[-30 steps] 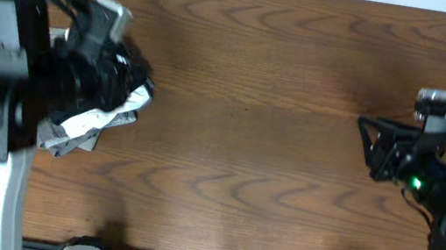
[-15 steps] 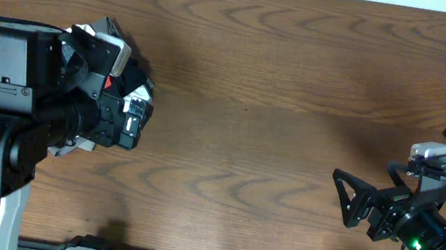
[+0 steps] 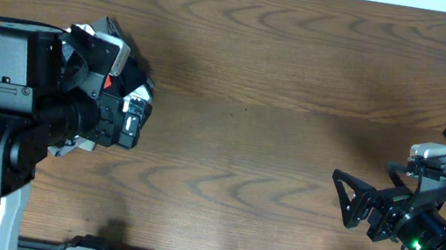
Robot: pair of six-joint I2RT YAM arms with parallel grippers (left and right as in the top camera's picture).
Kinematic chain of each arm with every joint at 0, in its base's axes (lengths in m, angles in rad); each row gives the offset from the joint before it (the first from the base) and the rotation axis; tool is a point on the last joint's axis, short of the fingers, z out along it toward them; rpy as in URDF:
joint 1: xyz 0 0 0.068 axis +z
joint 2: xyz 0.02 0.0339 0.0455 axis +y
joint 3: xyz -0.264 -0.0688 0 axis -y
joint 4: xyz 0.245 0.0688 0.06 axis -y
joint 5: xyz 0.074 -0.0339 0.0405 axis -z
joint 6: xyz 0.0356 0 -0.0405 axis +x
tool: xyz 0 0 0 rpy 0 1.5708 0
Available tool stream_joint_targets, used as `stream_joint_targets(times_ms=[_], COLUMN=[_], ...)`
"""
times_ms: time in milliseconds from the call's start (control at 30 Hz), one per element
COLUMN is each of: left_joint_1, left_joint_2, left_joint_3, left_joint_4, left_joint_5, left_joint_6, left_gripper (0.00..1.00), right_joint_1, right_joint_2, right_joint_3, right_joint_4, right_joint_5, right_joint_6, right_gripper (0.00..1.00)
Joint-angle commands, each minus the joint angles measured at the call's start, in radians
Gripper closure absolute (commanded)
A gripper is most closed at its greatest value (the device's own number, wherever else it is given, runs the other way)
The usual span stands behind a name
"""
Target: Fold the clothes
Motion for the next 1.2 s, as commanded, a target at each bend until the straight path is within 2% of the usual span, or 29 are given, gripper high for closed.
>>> stream_joint_targets(times_ms=[0,233,367,500,733,1000,1167], left_joint_1=[-0.003,-0.003,-0.003,-0.003,-0.003,-0.003,-0.003], left_joint_2=[0.003,0.003,0.003,0.003,0.003,0.003,0.003], left_joint_3=[-0.008,-0.008,-0.008,-0.008,-0.008,-0.008,-0.009], left_joint_4=[-0.003,-0.003,-0.003,-0.003,-0.003,-0.003,-0.003], left_joint_5=[-0.006,-0.006,-0.006,-0.006,-0.006,-0.006,-0.006], left_joint_6=[-0.005,-0.005,-0.005,-0.005,-0.005,-0.005,-0.005], left_gripper=[0.02,0.02,0.02,0.02,0.02,0.02,0.02], right_joint_1=[0.003,0.051,0.063,0.061,0.047,0.047,0.047], right_joint_2=[0.000,0.000,-0.036,-0.145,-0.397,-0.657,-0.691], right_joint_3=[0.005,0.004,-0.031,-0.175,-0.500,-0.771,-0.877], right_joint_4=[-0.008,0.013,0.112,0.283,0.394,0.491,0.578], right_joint_5=[-0.007,0.129,0.172,0.172,0.172,0.171,0.154], right_joint_6=[-0.013,-0.015,-0.142,-0.204,-0.204,-0.203,-0.203], right_gripper=[0.01,0.01,0.01,0.01,0.01,0.01,0.01])
